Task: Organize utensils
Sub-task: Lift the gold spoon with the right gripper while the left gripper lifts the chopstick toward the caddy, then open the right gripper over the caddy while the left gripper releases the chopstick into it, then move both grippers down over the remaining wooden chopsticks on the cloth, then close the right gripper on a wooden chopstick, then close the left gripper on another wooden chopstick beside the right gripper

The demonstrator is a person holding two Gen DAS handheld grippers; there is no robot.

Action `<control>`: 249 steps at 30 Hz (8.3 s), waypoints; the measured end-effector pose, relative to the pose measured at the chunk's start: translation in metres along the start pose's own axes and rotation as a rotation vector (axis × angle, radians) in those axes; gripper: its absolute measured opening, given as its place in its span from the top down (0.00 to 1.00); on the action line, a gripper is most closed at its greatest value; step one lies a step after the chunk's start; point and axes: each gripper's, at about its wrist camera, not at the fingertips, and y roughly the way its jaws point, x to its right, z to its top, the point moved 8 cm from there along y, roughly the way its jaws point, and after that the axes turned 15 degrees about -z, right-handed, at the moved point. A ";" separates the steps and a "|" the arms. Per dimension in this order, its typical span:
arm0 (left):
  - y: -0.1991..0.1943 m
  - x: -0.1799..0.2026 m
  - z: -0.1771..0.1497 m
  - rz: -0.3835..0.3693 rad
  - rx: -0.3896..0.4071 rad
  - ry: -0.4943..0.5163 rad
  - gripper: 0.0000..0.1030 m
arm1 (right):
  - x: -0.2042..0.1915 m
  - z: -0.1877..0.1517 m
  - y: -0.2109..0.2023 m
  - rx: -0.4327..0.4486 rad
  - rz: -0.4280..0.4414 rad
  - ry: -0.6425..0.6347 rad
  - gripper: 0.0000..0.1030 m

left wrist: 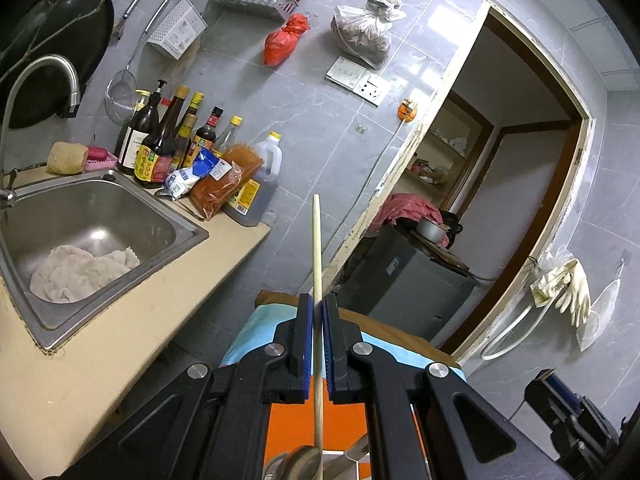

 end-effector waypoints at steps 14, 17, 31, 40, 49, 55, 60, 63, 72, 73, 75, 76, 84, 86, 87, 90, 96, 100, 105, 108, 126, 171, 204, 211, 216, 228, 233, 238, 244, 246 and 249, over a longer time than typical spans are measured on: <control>-0.003 0.007 -0.019 -0.009 -0.080 0.089 0.95 | -0.004 -0.017 0.006 -0.068 0.021 -0.025 0.75; -0.006 0.009 -0.024 -0.013 -0.113 0.096 0.95 | -0.003 -0.021 0.008 -0.089 0.028 -0.023 0.75; -0.022 0.021 -0.032 -0.049 -0.186 0.108 0.75 | 0.020 -0.007 -0.004 -0.067 0.032 0.085 0.49; -0.037 0.059 -0.022 -0.088 -0.125 0.157 0.36 | 0.059 0.010 -0.027 0.006 -0.012 0.185 0.19; -0.055 0.107 -0.011 -0.058 -0.022 0.238 0.01 | 0.112 0.013 -0.048 0.046 -0.045 0.270 0.02; -0.057 0.144 -0.023 -0.049 -0.025 0.317 0.00 | 0.146 0.003 -0.056 0.041 -0.057 0.302 0.02; -0.055 0.174 -0.043 -0.052 -0.034 0.361 0.00 | 0.175 -0.011 -0.058 0.024 -0.073 0.300 0.02; -0.054 0.193 -0.057 -0.061 -0.038 0.368 0.00 | 0.197 -0.024 -0.058 0.007 -0.087 0.297 0.02; -0.043 0.235 -0.096 -0.060 -0.050 0.424 0.00 | 0.247 -0.056 -0.054 -0.049 -0.117 0.284 0.02; -0.041 0.239 -0.101 -0.058 -0.059 0.430 0.00 | 0.254 -0.060 -0.052 -0.057 -0.119 0.282 0.02; -0.037 0.244 -0.110 -0.056 -0.075 0.433 0.00 | 0.264 -0.068 -0.050 -0.071 -0.121 0.281 0.02; -0.035 0.247 -0.114 -0.056 -0.085 0.432 0.01 | 0.268 -0.071 -0.048 -0.078 -0.123 0.280 0.02; -0.020 0.263 -0.155 -0.074 -0.197 0.440 0.00 | 0.292 -0.105 -0.034 -0.145 -0.101 0.264 0.02; -0.015 0.262 -0.167 -0.073 -0.235 0.424 0.00 | 0.297 -0.117 -0.027 -0.176 -0.081 0.279 0.02; -0.013 0.261 -0.172 -0.070 -0.247 0.417 0.00 | 0.299 -0.123 -0.024 -0.192 -0.077 0.284 0.02; -0.004 0.255 -0.189 -0.062 -0.297 0.394 0.00 | 0.301 -0.141 -0.013 -0.238 -0.055 0.292 0.03; 0.020 0.234 -0.223 -0.019 -0.407 0.335 0.00 | 0.286 -0.183 0.009 -0.345 0.009 0.271 0.32; 0.039 0.215 -0.240 0.017 -0.463 0.254 0.00 | 0.274 -0.209 0.025 -0.410 0.062 0.282 0.45; 0.059 0.198 -0.257 0.054 -0.520 0.224 0.01 | 0.256 -0.237 0.047 -0.476 0.107 0.279 0.62; 0.069 0.188 -0.263 0.099 -0.545 0.221 0.01 | 0.247 -0.248 0.056 -0.506 0.136 0.286 0.72; 0.084 0.159 -0.274 0.191 -0.593 0.145 0.01 | 0.190 -0.282 0.073 -0.632 0.305 0.302 0.91; 0.091 0.160 -0.282 0.124 -0.625 0.068 0.01 | 0.176 -0.309 0.080 -0.785 0.412 0.519 0.96; 0.110 0.174 -0.311 -0.021 -0.734 -0.059 0.30 | 0.206 -0.298 0.069 -0.765 0.187 0.376 0.96; 0.126 0.192 -0.320 -0.049 -0.801 0.023 0.48 | 0.240 -0.305 0.081 -0.772 0.123 0.426 0.96; 0.135 0.196 -0.322 -0.061 -0.863 0.058 0.74 | 0.243 -0.307 0.088 -0.781 0.136 0.420 0.96; 0.136 0.195 -0.335 -0.081 -1.000 -0.056 0.82 | 0.231 -0.305 0.100 -0.813 0.172 0.393 0.96; 0.136 0.194 -0.336 -0.076 -1.024 -0.071 0.84 | 0.228 -0.303 0.105 -0.843 0.183 0.349 0.96; 0.134 0.186 -0.334 -0.064 -1.018 -0.111 0.93 | 0.223 -0.301 0.111 -0.878 0.180 0.289 0.95; 0.119 0.178 -0.335 -0.075 -1.012 -0.225 0.95 | 0.220 -0.299 0.118 -0.908 0.171 0.242 0.94; 0.108 0.179 -0.337 -0.080 -1.017 -0.235 0.95 | 0.219 -0.299 0.117 -0.903 0.155 0.220 0.94; 0.097 0.179 -0.338 -0.082 -1.022 -0.234 0.95 | 0.217 -0.296 0.115 -0.897 0.121 0.190 0.94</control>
